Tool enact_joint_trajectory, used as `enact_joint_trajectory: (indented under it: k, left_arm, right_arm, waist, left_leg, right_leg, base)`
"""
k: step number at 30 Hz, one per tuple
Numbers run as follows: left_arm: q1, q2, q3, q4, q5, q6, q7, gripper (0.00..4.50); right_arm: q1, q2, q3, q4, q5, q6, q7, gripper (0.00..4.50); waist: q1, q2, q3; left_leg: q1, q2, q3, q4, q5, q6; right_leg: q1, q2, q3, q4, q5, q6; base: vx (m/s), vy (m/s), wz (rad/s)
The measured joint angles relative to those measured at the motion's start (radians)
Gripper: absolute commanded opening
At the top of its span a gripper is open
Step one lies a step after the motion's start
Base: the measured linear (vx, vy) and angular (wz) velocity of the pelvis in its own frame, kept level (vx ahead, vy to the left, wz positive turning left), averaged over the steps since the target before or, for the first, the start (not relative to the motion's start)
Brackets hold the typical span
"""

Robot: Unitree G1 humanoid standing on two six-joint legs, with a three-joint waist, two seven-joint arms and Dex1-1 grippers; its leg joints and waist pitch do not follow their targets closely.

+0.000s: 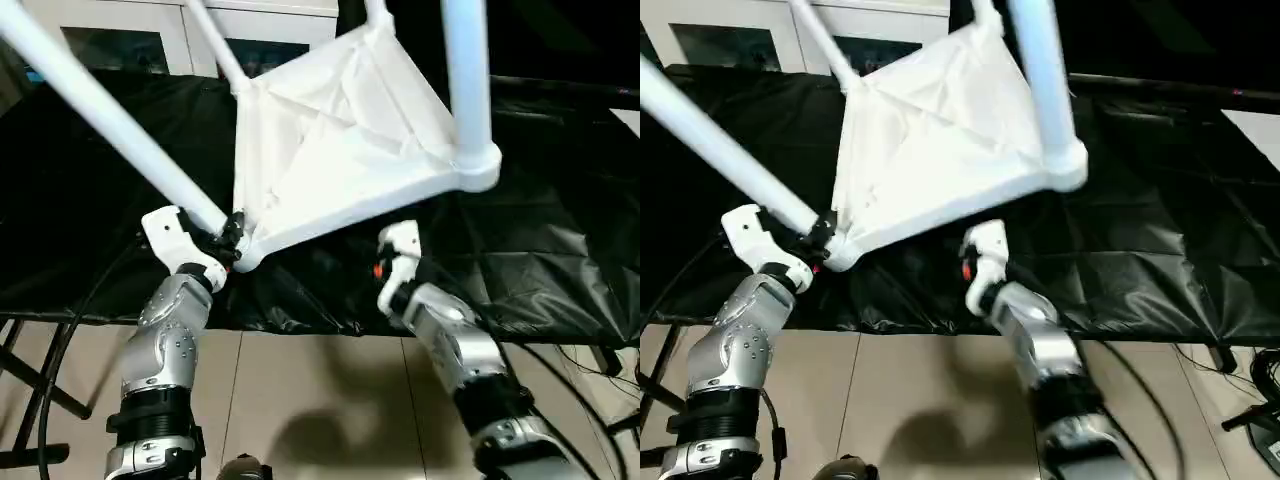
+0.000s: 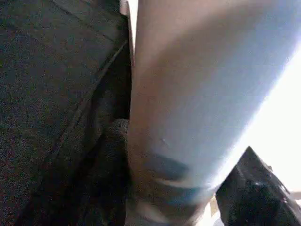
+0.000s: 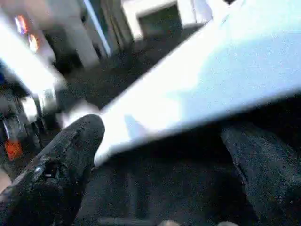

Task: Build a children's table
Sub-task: Flip table

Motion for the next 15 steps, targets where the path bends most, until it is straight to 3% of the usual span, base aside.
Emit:
enact_joint_trajectory:
  k: [8, 15]
  left_arm:
    - [0.018, 0.000, -0.015, -0.027, 0.005, 0.010, 0.000, 2.18]
    - [0.019, -0.001, -0.030, -0.033, 0.025, 0.009, 0.001, 2.18]
  right_arm:
    - [-0.119, 0.033, -0.157, 0.149, 0.115, 0.003, -0.032, 4.50]
    - [-0.195, 0.042, -0.234, 0.264, 0.181, 0.004, -0.046, 4.50]
  waist:
    - [-0.005, -0.001, 0.000]
    - [-0.003, -0.001, 0.000]
  left_leg:
    - [0.000, 0.000, 0.003, 0.000, 0.000, -0.001]
    - [-0.001, 0.002, 0.008, 0.000, 0.001, 0.001]
  right_leg:
    - [-0.001, -0.001, 0.000, 0.000, 0.001, 0.000]
    - [-0.002, -0.002, 0.000, 0.000, 0.001, 0.000]
  base:
    - [0.000, 0.000, 0.00]
    - [0.000, 0.000, 0.00]
